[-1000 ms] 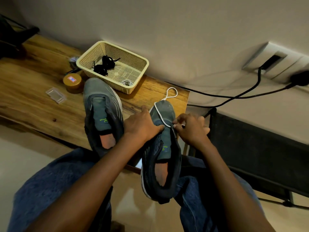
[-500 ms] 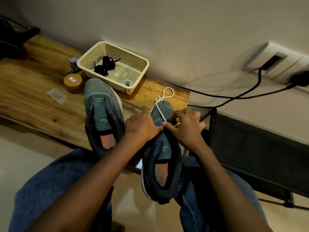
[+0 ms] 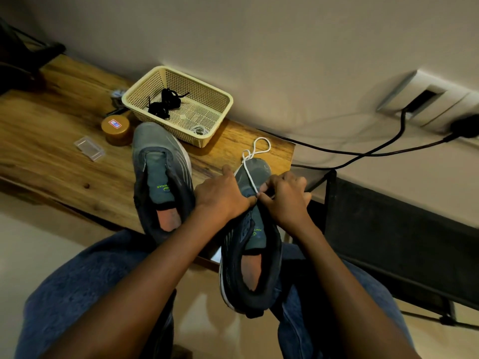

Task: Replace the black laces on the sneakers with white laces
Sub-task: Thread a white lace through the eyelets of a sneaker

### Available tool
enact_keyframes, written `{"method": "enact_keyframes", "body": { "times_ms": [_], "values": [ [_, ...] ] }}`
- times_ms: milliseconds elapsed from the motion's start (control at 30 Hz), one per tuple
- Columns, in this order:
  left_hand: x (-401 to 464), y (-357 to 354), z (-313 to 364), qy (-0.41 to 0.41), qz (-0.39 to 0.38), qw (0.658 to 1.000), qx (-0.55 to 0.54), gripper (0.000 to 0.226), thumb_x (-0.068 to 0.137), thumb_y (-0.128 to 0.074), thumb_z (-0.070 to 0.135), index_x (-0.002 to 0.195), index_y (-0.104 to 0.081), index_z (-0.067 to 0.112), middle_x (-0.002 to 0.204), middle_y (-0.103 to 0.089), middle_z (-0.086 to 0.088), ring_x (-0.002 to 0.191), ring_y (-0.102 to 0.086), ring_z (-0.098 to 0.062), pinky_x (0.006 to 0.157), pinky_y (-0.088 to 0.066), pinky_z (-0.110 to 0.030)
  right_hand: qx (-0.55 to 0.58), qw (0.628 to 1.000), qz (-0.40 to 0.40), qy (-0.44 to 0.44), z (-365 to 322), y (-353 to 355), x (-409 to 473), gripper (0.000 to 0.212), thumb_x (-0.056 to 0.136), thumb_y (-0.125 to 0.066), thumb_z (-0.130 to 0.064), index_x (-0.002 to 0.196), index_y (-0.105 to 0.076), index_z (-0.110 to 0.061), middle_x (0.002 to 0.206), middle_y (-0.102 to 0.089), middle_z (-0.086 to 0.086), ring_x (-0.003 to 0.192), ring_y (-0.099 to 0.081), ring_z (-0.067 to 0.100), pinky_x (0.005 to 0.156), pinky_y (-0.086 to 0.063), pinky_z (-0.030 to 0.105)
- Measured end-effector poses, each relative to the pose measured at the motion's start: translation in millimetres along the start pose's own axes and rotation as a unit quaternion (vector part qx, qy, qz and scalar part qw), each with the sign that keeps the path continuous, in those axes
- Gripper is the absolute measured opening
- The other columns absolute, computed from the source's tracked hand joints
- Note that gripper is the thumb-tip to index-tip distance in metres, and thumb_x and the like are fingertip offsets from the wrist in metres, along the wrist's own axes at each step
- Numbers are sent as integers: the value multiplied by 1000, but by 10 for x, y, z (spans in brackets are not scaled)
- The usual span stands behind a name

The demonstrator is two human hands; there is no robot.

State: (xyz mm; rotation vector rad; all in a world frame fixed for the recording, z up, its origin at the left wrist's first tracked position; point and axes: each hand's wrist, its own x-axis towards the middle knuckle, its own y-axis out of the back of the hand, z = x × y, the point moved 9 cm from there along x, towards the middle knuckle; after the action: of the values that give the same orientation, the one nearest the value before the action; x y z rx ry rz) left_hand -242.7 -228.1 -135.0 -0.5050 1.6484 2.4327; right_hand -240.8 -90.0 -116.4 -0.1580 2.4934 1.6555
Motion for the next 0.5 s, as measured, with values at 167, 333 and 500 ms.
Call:
{"method": "enact_keyframes", "body": {
  "times_ms": [167, 333, 500],
  "values": [
    [-49, 141, 101, -47, 64, 996, -37, 73, 79, -67, 51, 132, -29, 18, 127, -50, -10, 115, -52, -32, 83, -45, -41, 153, 988, 29, -22, -12, 45, 22, 10, 89, -56, -20, 80, -53, -23, 90, -58, -3, 98, -42, 20, 80, -34, 38],
    [-131, 225, 385, -179, 120, 976, 11, 54, 91, -58, 27, 139, -34, 30, 136, -36, -5, 122, -41, -26, 87, -44, -38, 234, 972, 15, -6, -49, 33, 18, 18, 86, -64, -20, 80, -50, -29, 80, -57, -8, 91, -57, 24, 85, -47, 53],
    [-106, 177, 355, -169, 103, 980, -16, 31, 92, -55, 18, 124, -54, 19, 133, -39, -3, 120, -43, -24, 86, -44, -36, 69, 997, -15, 16, 1, -73, 64, 11, 85, -67, -25, 85, -56, -27, 108, -54, 4, 111, -43, 25, 92, -39, 47]
  ]
}}
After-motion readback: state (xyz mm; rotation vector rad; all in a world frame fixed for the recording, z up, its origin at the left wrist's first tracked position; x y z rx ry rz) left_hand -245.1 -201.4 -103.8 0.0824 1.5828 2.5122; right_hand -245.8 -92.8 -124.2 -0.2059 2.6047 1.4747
